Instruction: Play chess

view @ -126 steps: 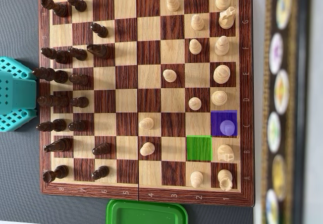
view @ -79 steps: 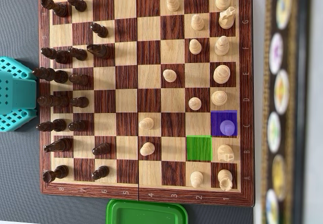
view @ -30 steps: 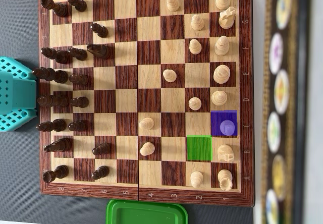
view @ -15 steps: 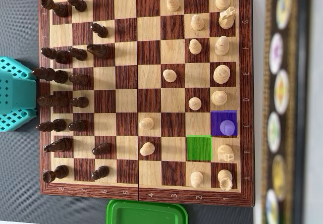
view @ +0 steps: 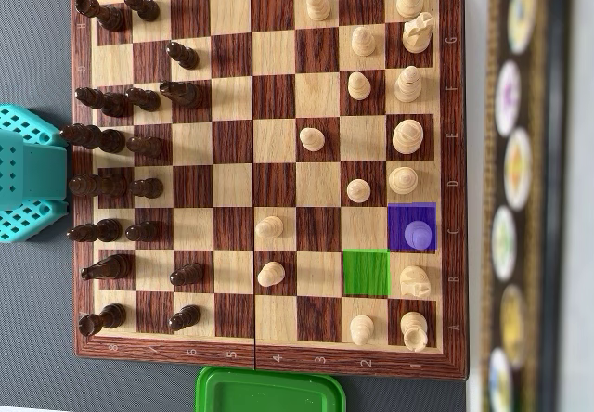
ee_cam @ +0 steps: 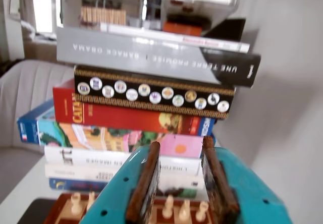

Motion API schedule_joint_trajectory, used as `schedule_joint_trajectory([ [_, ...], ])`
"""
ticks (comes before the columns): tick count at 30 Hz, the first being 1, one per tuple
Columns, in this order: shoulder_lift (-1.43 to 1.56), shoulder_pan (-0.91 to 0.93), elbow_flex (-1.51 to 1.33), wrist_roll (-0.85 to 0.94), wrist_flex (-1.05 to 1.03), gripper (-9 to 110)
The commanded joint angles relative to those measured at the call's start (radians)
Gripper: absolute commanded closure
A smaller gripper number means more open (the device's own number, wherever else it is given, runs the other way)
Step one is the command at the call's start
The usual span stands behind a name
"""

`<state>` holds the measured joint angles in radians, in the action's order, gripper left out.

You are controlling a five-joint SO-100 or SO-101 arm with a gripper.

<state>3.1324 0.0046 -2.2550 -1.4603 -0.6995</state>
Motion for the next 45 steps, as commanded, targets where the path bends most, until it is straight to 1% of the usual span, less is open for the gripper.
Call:
schedule_joint_trajectory([
  [1,-0.137,-0.006,0.160,0.005,-0.330,88],
  [4,-0.265,-0.006,0.261,-0.002,-0.566,88],
  [7,-0.403,-0.005,0.347,-0.005,-0.742,88],
  [10,-0.557,0.005,0.423,-0.005,-0.847,88],
  [13,-0.703,0.006,0.492,-0.005,-0.894,88],
  [20,-0.986,0.015,0.647,-0.012,-0.890,88],
  [29,-1.285,0.041,0.828,-0.124,-0.888,88],
  [34,-1.466,0.040,0.925,-0.184,-0.807,88],
  [38,-1.562,0.040,1.002,-0.184,-0.736,88],
  [45,-1.686,0.067,1.085,-0.178,-0.670,88],
])
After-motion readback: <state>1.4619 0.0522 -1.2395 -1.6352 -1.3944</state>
